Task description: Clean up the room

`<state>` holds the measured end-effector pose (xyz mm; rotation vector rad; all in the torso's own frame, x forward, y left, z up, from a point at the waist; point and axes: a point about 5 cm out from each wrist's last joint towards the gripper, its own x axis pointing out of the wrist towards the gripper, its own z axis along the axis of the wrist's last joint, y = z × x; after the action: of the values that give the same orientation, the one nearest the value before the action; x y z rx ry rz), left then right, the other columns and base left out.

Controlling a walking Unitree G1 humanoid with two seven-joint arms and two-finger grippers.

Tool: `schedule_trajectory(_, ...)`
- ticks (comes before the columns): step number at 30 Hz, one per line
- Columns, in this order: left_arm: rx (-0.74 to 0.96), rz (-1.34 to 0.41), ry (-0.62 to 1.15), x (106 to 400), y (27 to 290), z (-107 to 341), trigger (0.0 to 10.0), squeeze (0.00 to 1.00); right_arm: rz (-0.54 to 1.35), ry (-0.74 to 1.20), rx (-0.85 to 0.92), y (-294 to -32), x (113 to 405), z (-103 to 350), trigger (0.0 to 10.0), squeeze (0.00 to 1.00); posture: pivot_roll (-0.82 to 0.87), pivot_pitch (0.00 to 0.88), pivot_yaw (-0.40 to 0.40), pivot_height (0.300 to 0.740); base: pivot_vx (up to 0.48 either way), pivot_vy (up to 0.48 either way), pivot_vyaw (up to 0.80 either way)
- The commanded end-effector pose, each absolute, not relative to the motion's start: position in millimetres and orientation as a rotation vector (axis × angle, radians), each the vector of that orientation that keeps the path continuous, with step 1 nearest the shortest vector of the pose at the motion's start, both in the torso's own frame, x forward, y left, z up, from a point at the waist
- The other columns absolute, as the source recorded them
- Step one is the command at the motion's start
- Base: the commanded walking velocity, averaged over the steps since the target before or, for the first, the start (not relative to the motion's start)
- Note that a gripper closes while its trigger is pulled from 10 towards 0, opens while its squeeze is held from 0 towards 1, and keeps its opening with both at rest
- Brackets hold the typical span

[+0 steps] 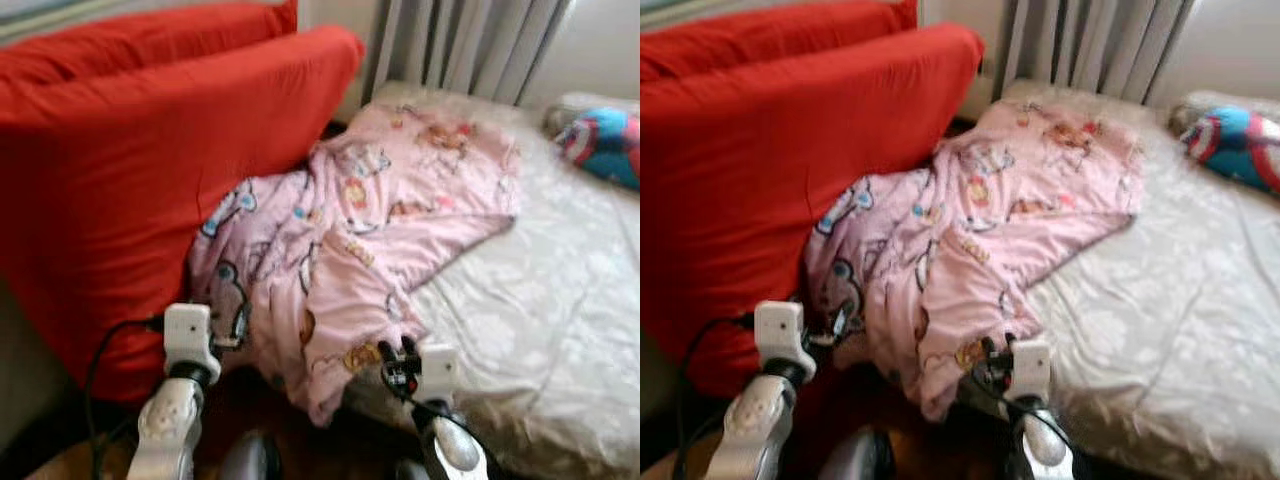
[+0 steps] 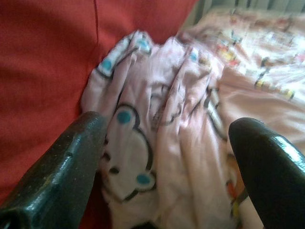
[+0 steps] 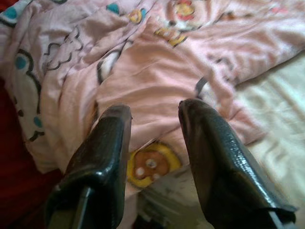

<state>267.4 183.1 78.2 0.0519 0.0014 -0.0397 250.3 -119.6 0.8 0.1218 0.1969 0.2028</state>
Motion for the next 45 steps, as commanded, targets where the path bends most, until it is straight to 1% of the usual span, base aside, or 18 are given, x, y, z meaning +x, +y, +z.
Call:
schedule_trajectory(1,0.039,-0.042,0.005,267.0,183.3,77.9,10.0,0.0,0.207,0.196,0.116,-120.2,249.0,0.0,10.0,0.0,-0.02,0.047,-0.029,0.645,0.289,0.0,0.43)
schedule_trajectory(3,0.039,-0.042,0.004,266.9,183.4,78.0,10.0,0.0,0.206,0.196,0.119,-120.1,248.9,-0.1,10.0,0.0,-0.02,0.047,-0.029,0.645,0.298,0.0,0.66)
schedule_trajectory(16,0.037,-0.046,-0.001,266.8,183.8,78.7,10.0,0.0,0.179,0.208,0.14,-123.6,249.9,-1.7,10.0,0.0,-0.02,0.049,-0.027,0.645,0.304,0.0,0.0)
schedule_trajectory(18,0.036,-0.046,-0.002,266.9,183.9,78.8,10.0,0.0,0.147,0.216,0.157,-126.8,250.2,-3.0,10.0,0.0,-0.02,0.049,-0.027,0.645,0.0,0.0,0.0)
schedule_trajectory(21,0.035,-0.047,-0.002,266.8,183.8,78.8,10.0,0.0,0.028,0.238,0.194,-139.8,250.9,-6.4,10.0,0.0,-0.02,0.049,-0.027,0.645,0.0,0.0,0.0)
schedule_trajectory(22,0.035,-0.046,-0.001,266.8,184.1,78.6,10.0,0.0,-0.055,0.252,0.204,-150.6,251.2,-8.4,10.0,0.0,-0.01,0.05,-0.026,0.645,0.0,0.0,0.0)
schedule_trajectory(23,0.035,-0.046,-0.001,266.8,184.1,78.6,10.0,0.0,-0.055,0.252,0.204,-150.6,251.2,-8.4,10.0,0.0,-0.01,0.05,-0.026,0.645,0.0,0.0,0.0)
schedule_trajectory(24,0.036,-0.046,0.0,266.7,184.3,78.6,10.0,0.0,-0.127,0.264,0.212,-161.7,252.1,-9.5,10.0,0.0,-0.01,0.05,-0.026,0.645,0.0,0.0,0.0)
schedule_trajectory(27,0.037,-0.048,0.001,267.1,184.4,78.7,10.0,0.0,-0.204,0.27,0.245,-175.6,254.4,-9.3,10.0,0.0,-0.02,0.05,-0.025,0.645,0.0,0.0,0.0)
schedule_trajectory(30,0.038,-0.05,0.003,267.4,184.7,78.7,10.0,0.0,-0.223,0.266,0.263,-180.9,257.8,-7.3,10.0,0.0,-0.02,0.049,-0.024,0.645,0.0,0.0,0.0)
schedule_trajectory(34,0.042,-0.053,0.008,268.0,185.1,78.0,10.0,0.0,-0.209,0.263,0.263,-178.9,263.3,-4.2,10.0,0.0,-0.01,0.05,-0.024,0.645,0.0,0.0,0.0)
schedule_trajectory(39,0.074,-0.053,0.008,269.0,186.1,77.8,10.0,0.0,-0.171,0.256,0.268,-169.1,266.0,-2.8,10.0,0.0,-0.01,0.05,-0.022,0.645,0.0,-0.055,-0.73)
schedule_trajectory(45,0.066,-0.049,0.01,268.9,185.8,77.5,10.0,0.0,-0.086,0.247,0.24,-157.5,265.9,-2.1,10.0,0.0,-0.01,0.051,-0.023,0.645,0.0,-0.212,0.0)
